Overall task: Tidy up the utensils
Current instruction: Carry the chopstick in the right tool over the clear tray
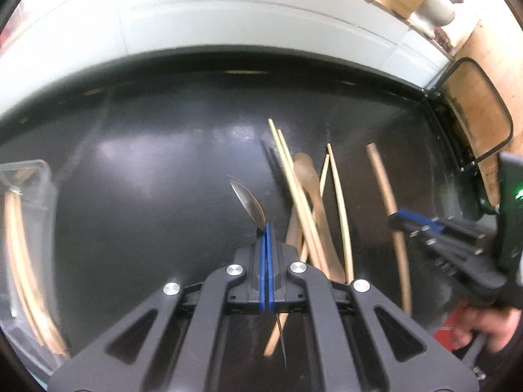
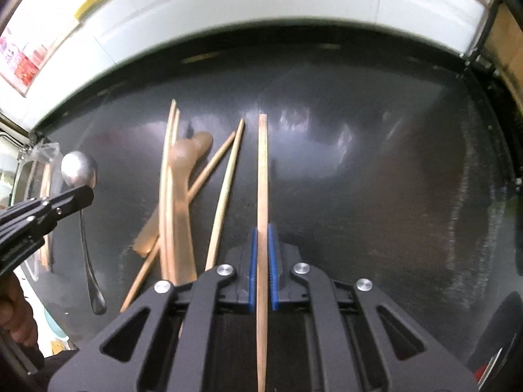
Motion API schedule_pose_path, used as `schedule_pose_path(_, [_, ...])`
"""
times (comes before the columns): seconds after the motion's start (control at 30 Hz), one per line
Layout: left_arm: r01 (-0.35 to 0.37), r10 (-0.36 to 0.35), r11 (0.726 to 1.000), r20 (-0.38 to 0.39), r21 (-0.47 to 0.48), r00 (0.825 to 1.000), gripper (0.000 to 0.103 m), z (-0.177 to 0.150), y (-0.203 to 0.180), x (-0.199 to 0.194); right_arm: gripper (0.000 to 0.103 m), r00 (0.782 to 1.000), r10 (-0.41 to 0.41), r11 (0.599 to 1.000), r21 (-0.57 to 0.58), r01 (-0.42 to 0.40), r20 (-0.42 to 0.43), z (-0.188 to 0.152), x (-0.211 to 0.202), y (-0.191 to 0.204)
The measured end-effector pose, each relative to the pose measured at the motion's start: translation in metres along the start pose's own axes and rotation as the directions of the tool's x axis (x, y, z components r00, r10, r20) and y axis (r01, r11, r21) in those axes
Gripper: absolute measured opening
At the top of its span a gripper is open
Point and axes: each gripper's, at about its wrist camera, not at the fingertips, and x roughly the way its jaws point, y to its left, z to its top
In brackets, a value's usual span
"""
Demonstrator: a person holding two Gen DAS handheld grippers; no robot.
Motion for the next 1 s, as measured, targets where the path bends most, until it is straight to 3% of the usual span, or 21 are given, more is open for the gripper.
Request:
schedule_pose_path(0.27, [-0.058, 0.058, 0.998, 0.033, 0.01, 0.998, 0.0, -0.014, 0.017, -0.05, 0.007, 0.997, 0.024, 0.999, -0.039, -0.022, 0.076, -0.01, -0.076, 0.017])
schedule_pose_path(0.47, [-0.076, 0.077, 0.997, 0.065, -0.016, 0.995, 0.0, -0.025, 0.039, -0.089, 0.007, 0.988, 0.102, 0.993, -0.067, -0.095, 0.114, -0.012, -0.118, 0.05])
schedule_pose_path(0.73, [-0.088, 0.097, 0.992, 0.108, -0.087, 0.989, 0.0, -0.039, 0.094, -0.15, 0.007, 0.968, 0.226, 0.962, -0.178, -0.205, 0.111, -0.004, -0.138, 0.144])
schedule_pose_path(1.0, [-0.108, 0.132, 0.979, 0.137, -0.172, 0.982, 0.0, -0.054, 0.172, -0.193, 0.007, 0.938, 0.34, 0.918, -0.237, -0.316, 0.063, 0.007, -0.126, 0.239])
